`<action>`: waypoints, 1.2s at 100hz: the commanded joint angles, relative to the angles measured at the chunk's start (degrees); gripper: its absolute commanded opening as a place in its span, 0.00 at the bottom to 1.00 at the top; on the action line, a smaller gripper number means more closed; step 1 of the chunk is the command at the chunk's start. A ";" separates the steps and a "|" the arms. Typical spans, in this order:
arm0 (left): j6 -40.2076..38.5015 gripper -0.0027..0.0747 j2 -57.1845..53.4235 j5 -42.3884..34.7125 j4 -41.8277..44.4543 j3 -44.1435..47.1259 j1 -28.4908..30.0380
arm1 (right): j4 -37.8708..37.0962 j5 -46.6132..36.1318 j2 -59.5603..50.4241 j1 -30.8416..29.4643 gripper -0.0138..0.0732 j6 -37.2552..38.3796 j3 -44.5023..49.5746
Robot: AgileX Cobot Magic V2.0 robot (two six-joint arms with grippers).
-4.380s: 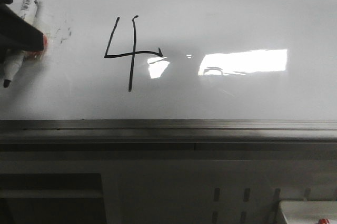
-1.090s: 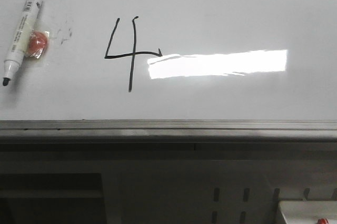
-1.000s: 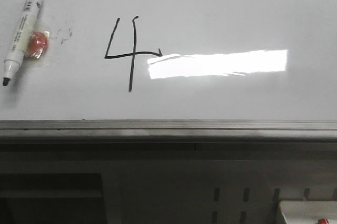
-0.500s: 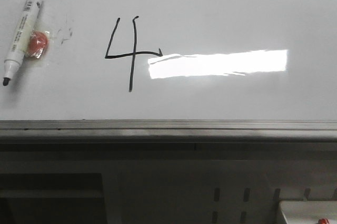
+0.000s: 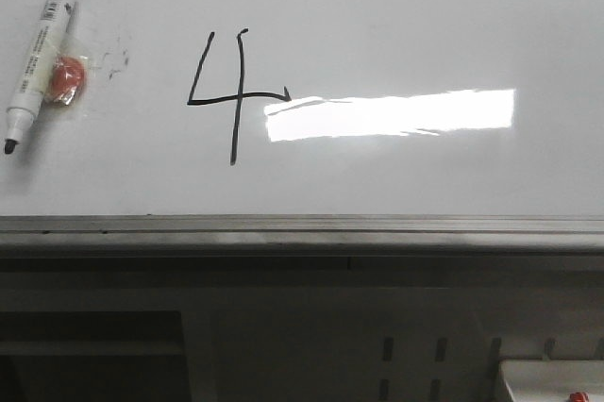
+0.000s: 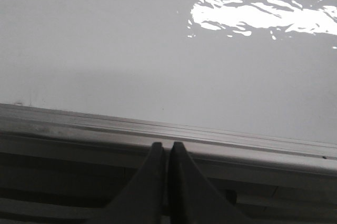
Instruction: Write number 4 on whiteboard
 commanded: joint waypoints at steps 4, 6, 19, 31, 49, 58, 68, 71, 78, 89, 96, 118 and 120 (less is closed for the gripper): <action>0.14 0.01 -1.43 -1.80 -0.66 2.04 0.22 | 0.24 -4.52 0.90 -2.87 0.08 -0.33 -1.33; 0.14 0.01 -1.43 -1.80 -0.66 2.04 0.22 | 0.24 -4.52 1.20 -3.87 0.08 -0.33 -1.33; 0.14 0.01 -1.43 -1.80 -0.66 2.04 0.22 | 0.24 -4.62 3.06 -12.99 0.08 -0.33 -1.19; 0.14 0.01 -1.43 -1.80 -0.66 2.04 0.22 | 1.41 -4.62 3.71 -26.18 0.08 -0.33 -0.93; 0.14 0.01 -1.43 -1.80 -0.66 2.04 0.22 | 4.09 -4.62 3.71 -43.55 0.08 -0.33 1.62; 0.14 0.01 -1.43 -1.80 -0.66 2.04 0.22 | 5.29 -5.14 3.45 -48.57 0.08 -0.33 4.73; 0.14 0.01 -1.43 -1.80 -0.66 2.04 0.22 | 5.70 -3.46 0.64 -52.97 0.08 -0.33 8.75; 0.14 0.01 -1.43 -1.80 -0.66 2.04 0.22 | 6.21 -3.04 -0.76 -53.92 0.08 -0.33 10.17; 0.14 0.01 -1.43 -1.80 -0.66 2.04 0.22 | 7.05 -2.89 -4.15 -55.24 0.08 -0.33 12.97; 0.14 0.01 -1.43 -1.80 -0.66 2.04 0.22 | 8.32 -2.45 -7.17 -55.34 0.08 -0.33 16.72; 0.14 0.01 -1.43 -1.80 -0.66 2.04 0.22 | 9.83 -0.44 -8.28 -55.34 0.08 -0.33 18.66; 0.14 0.01 -1.43 -1.80 -0.66 2.04 0.22 | 9.77 5.36 -9.48 -55.34 0.08 -0.33 18.49; 0.14 0.01 -1.43 -1.80 -0.66 2.04 0.22 | 9.77 5.36 -9.48 -55.34 0.08 -0.33 18.49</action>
